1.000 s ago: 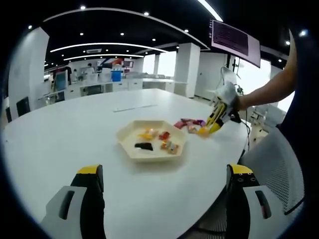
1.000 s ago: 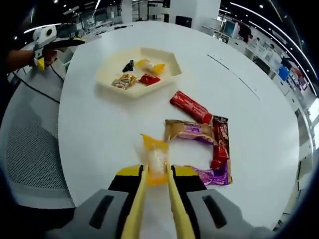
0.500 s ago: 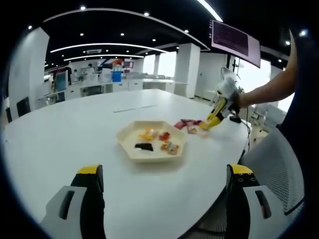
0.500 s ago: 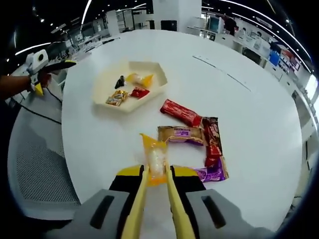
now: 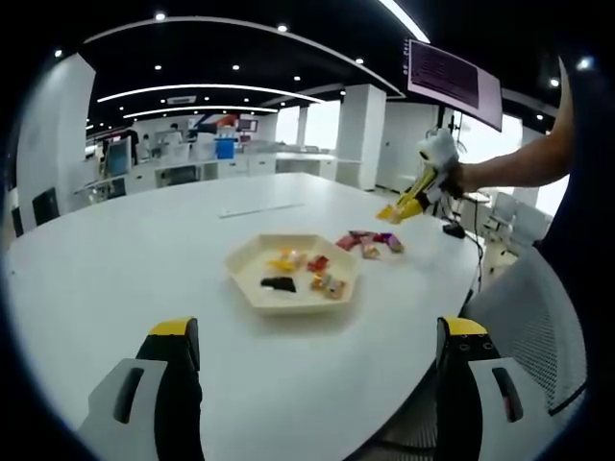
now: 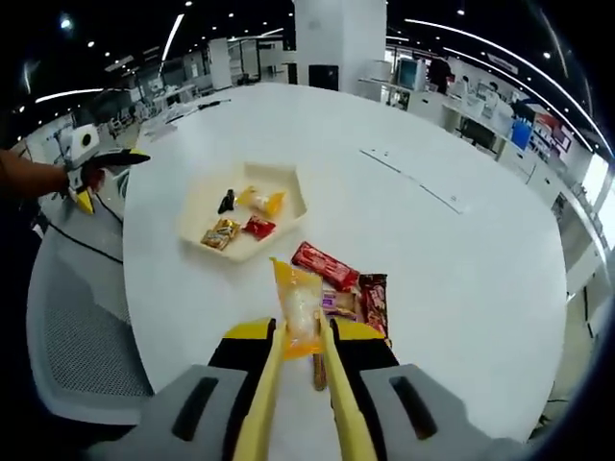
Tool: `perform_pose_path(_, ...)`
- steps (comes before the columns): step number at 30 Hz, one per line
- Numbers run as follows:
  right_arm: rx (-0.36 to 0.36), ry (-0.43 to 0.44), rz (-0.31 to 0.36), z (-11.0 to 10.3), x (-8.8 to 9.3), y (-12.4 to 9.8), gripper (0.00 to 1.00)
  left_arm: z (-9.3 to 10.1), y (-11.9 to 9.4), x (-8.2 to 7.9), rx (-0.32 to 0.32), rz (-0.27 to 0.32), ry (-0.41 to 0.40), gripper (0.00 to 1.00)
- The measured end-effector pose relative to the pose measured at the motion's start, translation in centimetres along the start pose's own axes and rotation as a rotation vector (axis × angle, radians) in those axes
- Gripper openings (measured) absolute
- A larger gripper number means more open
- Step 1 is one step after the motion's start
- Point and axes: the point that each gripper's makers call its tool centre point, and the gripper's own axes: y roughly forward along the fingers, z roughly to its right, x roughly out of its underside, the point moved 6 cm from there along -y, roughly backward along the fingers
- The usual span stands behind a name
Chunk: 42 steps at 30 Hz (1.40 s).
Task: Place the target food into the container with the food tongs after gripping and lifting it, then release it inside without dropping or visibly crushing the food.
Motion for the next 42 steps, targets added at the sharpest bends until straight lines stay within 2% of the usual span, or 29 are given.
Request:
perform_pose_path(8, 0.013, -0.049, 0.028, 0.4, -1.9, -0.6, 0.21, -0.1, -0.1, 0.0, -0.004, 0.003, -0.001, 0.99)
perform_pose_path(16, 0.011, -0.067, 0.047, 0.2, -2.8, -0.7, 0.21, -0.2, -0.1, 0.0, -0.004, 0.004, 0.001, 0.99)
perform_pose_path(32, -0.005, -0.113, 0.060, -0.3, -5.0, 0.3, 0.22, -0.2, -0.2, -0.4, -0.009, 0.026, 0.004, 0.99)
perform_pose_path(42, -0.034, -0.163, 0.055, -1.6, -6.6, 1.2, 0.22, -0.3, -0.3, -0.5, -0.015, 0.035, 0.000, 0.99)
